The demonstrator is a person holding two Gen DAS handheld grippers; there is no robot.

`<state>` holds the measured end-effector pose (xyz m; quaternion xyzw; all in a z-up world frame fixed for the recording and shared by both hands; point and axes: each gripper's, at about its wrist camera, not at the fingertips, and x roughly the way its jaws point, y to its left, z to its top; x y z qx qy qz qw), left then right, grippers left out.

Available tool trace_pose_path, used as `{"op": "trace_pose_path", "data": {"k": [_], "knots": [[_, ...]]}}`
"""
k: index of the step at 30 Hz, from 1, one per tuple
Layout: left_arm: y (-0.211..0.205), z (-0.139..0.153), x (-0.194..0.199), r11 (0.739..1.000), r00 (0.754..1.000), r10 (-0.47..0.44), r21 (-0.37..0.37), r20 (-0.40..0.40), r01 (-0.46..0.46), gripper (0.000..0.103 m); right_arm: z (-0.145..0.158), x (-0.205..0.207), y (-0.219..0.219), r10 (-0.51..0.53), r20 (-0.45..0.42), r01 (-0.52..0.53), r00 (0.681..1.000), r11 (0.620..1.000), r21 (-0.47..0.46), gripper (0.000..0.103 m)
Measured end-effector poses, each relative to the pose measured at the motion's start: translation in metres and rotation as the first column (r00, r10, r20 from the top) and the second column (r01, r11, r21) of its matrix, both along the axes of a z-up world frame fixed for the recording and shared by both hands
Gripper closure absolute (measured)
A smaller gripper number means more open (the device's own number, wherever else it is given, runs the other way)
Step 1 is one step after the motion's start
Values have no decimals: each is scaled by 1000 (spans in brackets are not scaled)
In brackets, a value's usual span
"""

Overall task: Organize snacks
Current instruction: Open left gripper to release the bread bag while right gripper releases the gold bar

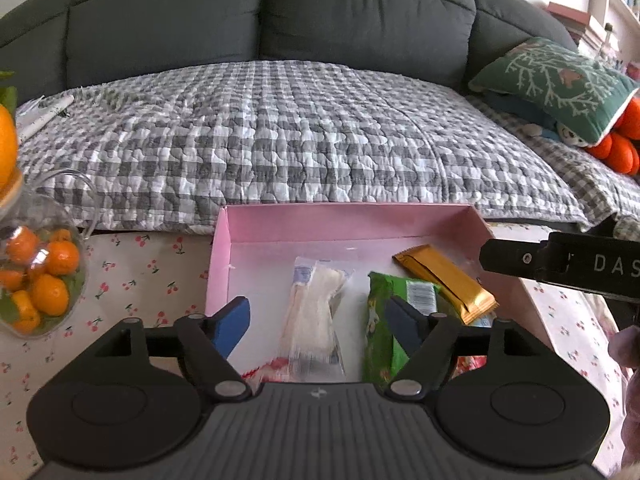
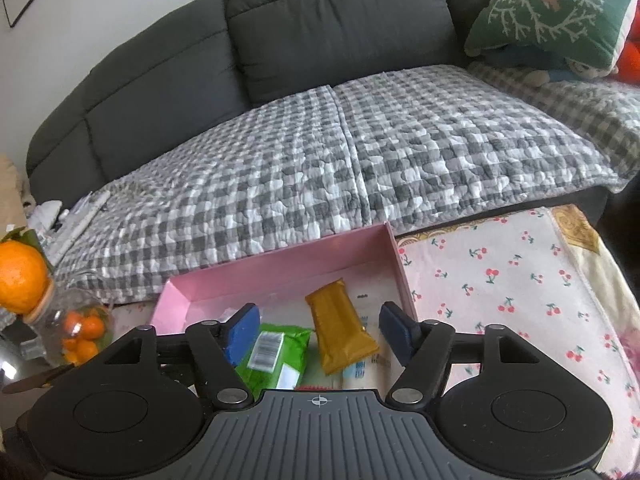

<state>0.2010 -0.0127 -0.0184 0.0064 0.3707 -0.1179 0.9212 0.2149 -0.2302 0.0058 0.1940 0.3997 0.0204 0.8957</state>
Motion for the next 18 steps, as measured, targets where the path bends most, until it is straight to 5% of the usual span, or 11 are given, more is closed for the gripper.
{"op": "trace_pose_path", "data": {"k": [18], "knots": [[10, 27, -66, 998, 999, -39, 53, -4, 39, 4, 48, -68, 15, 63, -34, -65, 997, 996, -63, 14]]}}
